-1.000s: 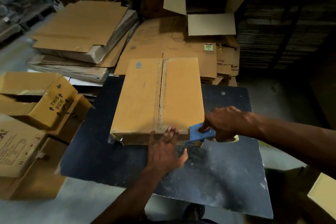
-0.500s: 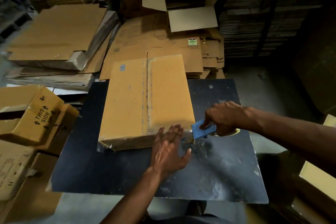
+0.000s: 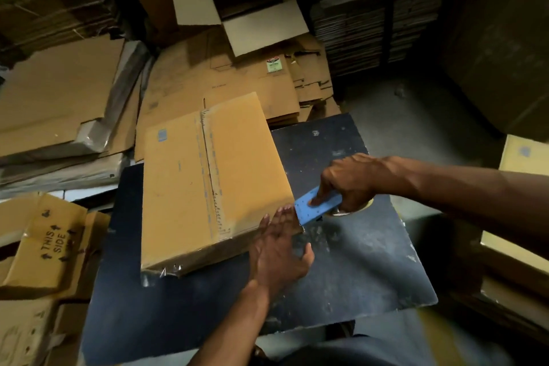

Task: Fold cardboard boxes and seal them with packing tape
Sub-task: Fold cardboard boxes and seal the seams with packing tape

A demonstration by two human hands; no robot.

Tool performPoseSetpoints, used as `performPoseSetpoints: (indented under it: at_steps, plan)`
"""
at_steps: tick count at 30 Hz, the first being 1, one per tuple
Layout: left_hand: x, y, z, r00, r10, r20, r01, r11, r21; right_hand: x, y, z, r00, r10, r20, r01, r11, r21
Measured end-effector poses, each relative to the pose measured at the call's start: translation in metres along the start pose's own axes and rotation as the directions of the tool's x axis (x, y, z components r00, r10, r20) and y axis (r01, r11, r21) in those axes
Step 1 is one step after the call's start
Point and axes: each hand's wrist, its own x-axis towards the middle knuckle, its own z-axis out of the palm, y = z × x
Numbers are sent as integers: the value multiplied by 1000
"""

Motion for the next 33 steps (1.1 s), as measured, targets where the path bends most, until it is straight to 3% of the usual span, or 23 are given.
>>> performPoseSetpoints:
  at_steps: [7, 13, 17, 21, 27, 33]
  plan:
    - [-1, -1, 0, 999, 1, -40, 0, 1000, 7, -35, 43, 1, 997, 64, 45, -66, 997, 44]
    - [1, 2, 2, 999, -2, 36, -1, 998, 67, -36, 59, 22, 991, 102, 82, -101, 995, -23]
    - [4, 0, -9, 987, 44, 156, -68, 986, 152, -10, 43, 47, 995, 95, 27, -95, 995, 6]
    - [25, -11, -24, 978, 178, 109, -199, 954, 224, 10, 20, 70, 995, 96, 18, -98, 986, 135]
    - [80, -34, -33, 844, 433, 318, -521, 802, 293, 33, 10, 75, 993, 119, -5, -115, 966, 232]
    - [111, -39, -30, 712, 577, 401, -685, 696, 216, 32, 14, 72, 990, 139, 4, -137, 967, 213]
